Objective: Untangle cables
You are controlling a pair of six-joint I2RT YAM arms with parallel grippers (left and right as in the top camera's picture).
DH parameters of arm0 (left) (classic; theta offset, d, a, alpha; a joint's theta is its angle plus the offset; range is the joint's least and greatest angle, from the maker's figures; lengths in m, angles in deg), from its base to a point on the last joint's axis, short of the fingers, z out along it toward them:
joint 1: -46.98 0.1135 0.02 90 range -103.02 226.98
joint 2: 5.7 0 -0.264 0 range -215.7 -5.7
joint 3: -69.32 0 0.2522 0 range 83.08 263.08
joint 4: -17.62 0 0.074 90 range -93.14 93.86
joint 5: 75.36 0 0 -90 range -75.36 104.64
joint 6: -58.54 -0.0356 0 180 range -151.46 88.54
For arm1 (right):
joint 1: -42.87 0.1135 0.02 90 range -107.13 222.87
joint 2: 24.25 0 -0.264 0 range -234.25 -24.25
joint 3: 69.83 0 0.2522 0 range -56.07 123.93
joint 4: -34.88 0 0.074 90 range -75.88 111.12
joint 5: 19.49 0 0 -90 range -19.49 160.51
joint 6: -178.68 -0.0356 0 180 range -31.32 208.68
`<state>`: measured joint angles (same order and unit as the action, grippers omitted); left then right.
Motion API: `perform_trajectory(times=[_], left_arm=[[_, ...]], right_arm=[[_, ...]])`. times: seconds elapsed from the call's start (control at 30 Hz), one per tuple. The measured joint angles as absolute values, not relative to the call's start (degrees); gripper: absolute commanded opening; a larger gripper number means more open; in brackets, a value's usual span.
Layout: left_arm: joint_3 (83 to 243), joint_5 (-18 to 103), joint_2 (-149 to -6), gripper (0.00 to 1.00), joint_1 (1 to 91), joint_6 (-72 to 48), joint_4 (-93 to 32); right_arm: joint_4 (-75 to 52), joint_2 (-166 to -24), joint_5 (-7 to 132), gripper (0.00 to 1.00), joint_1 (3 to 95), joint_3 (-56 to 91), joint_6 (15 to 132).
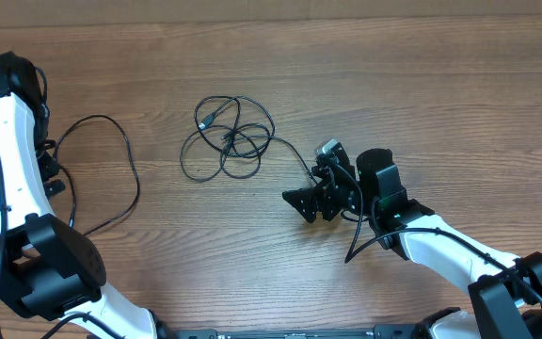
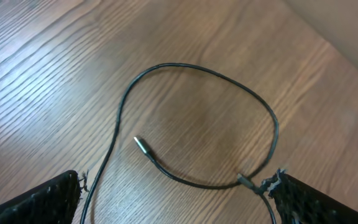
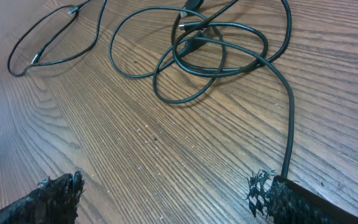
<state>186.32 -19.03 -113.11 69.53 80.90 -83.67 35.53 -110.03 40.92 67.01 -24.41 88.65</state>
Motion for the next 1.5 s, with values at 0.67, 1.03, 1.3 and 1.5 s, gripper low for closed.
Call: perform_trajectory(times=[0.67, 1.03, 1.3, 1.5], left_arm=[[186.4, -4.8, -119.7, 1.0, 62.8, -14.7, -54.9], [186.4, 1.5, -121.7, 0.89, 62.8, -55.0, -50.9], [186.4, 12.2, -126.4, 0.98, 62.8, -88.8, -52.0], [186.4, 14.1, -130.5, 0.98, 62.9, -100.1, -49.4]], right_arm=[[35.7, -110.0, 40.9, 0.95, 67.0, -24.4, 88.4], [35.5, -110.0, 40.9, 0.95, 67.0, -24.4, 88.2], [35.6, -110.0, 40.9, 0.95, 67.0, -24.4, 87.3], [35.6, -110.0, 40.9, 0.95, 67.0, -24.4, 87.0]])
